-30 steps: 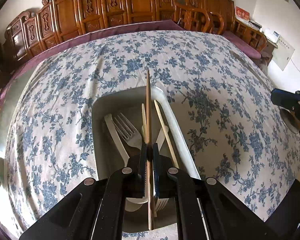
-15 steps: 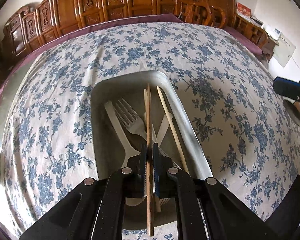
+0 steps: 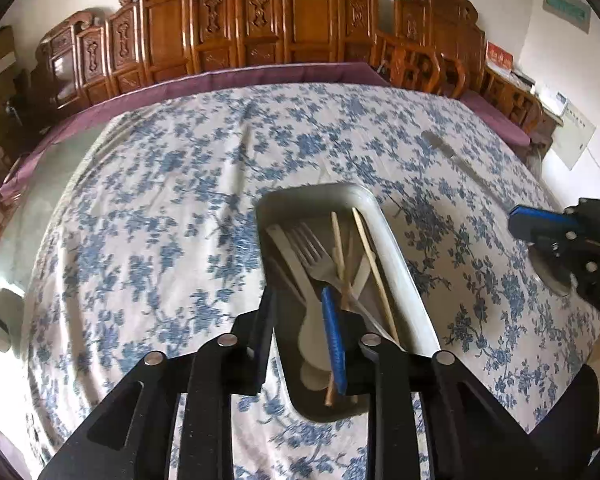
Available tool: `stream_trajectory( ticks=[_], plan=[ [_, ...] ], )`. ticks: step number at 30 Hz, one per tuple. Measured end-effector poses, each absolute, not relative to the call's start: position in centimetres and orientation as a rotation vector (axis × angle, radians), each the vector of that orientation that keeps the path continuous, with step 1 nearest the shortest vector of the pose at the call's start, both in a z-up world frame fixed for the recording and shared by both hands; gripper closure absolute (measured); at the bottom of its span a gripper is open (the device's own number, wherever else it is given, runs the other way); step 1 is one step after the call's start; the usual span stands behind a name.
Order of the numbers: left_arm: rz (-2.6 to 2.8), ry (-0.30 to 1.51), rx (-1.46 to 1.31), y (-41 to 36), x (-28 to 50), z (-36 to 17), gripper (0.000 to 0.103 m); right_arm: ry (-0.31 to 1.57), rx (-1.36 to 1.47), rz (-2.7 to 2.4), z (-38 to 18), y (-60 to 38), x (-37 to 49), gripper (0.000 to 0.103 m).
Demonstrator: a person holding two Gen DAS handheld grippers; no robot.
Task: Organize utensils
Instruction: 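Open the left tool to release the chopstick into the tray, then lower the smiley-face metal spoon into the grey tray and open the right tool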
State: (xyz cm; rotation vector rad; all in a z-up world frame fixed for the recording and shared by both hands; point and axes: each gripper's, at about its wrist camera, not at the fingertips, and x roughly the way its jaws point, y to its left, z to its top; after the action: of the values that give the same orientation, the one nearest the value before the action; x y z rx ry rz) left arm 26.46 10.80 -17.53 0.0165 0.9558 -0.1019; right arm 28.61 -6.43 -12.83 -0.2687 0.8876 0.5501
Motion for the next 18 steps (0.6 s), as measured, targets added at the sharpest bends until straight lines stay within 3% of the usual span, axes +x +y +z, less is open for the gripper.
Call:
stream_trajectory(
  ticks=[18],
  plan=[
    [-0.061, 0.889, -0.042, 16.3, 23.5, -14.7, 0.075, 0.942, -0.276, 0.622, -15.5, 1.9, 28.3, 0.096]
  ],
)
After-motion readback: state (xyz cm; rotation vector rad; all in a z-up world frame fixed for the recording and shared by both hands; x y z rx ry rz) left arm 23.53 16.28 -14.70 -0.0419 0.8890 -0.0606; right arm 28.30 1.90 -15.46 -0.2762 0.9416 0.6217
